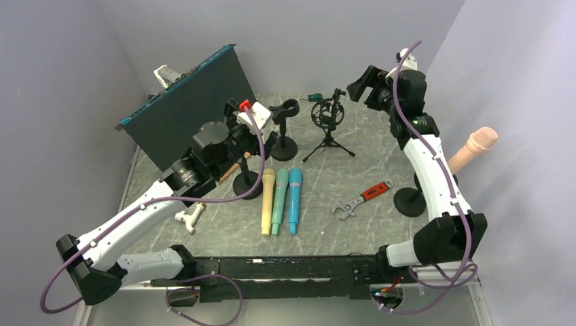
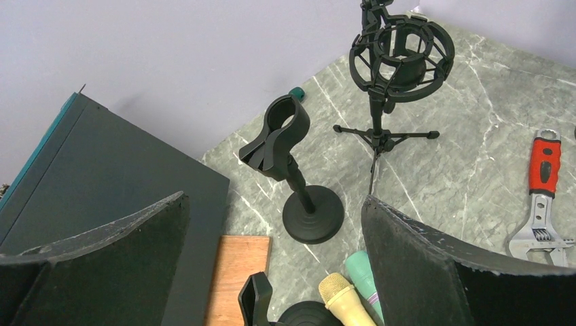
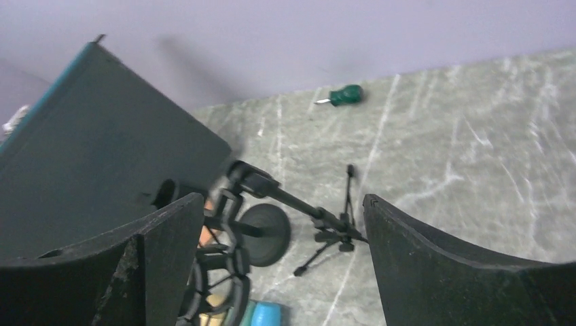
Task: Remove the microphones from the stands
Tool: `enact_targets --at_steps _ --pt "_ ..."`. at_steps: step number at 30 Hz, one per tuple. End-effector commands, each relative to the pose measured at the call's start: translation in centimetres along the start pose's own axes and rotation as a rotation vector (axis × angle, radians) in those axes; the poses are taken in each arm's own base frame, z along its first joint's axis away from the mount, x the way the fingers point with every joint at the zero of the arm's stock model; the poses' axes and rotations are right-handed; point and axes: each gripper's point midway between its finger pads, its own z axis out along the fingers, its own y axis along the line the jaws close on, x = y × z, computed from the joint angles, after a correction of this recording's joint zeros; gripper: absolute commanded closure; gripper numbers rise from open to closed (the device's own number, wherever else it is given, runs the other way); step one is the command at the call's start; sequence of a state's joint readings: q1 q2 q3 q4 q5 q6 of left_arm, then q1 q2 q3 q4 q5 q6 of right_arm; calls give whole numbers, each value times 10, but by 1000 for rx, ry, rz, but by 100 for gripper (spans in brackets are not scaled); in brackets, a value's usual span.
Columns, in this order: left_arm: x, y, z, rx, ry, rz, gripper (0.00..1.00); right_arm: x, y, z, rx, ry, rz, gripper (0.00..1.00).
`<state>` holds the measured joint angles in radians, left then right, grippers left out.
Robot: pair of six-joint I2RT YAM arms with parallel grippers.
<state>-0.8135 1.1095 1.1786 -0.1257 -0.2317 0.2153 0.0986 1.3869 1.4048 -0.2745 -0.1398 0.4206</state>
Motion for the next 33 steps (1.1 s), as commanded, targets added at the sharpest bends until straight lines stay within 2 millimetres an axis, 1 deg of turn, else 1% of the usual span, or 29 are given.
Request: enact_targets --at_steps 1,2,4,6,10,16,18,21,25,27,29,33 --pt "-27 4 -5 -4 -66 -22 1 -9 42 9 -218 28 18 13" --pt "-28 4 -6 -4 -67 -22 1 -6 48 13 -256 46 30 16" --pt "-28 4 -6 -4 -68 -21 1 4 53 24 -301 89 52 23" --pt "-28 3 -6 1 -69 -22 1 11 53 32 -317 108 74 30" --pt "-30 5 -8 -5 -75 -22 1 31 40 45 -283 143 97 43" --pt "-34 6 -11 -8 -84 -22 1 64 16 58 -218 186 109 50" --pt "-33 6 -10 -7 -83 -23 1 78 7 63 -191 205 115 51" --pt "-32 5 -9 -6 -80 -22 1 97 -2 69 -176 239 128 50" --pt "-30 4 -8 -3 -74 -20 1 112 -14 76 -139 271 121 42" --pt "-29 3 -7 -2 -71 -18 1 113 -15 77 -131 278 115 38" --pt "-28 3 -6 -3 -68 -17 1 108 -13 75 -133 270 105 34" --pt "-27 2 -5 0 -65 -18 1 89 -10 63 -112 223 73 27"
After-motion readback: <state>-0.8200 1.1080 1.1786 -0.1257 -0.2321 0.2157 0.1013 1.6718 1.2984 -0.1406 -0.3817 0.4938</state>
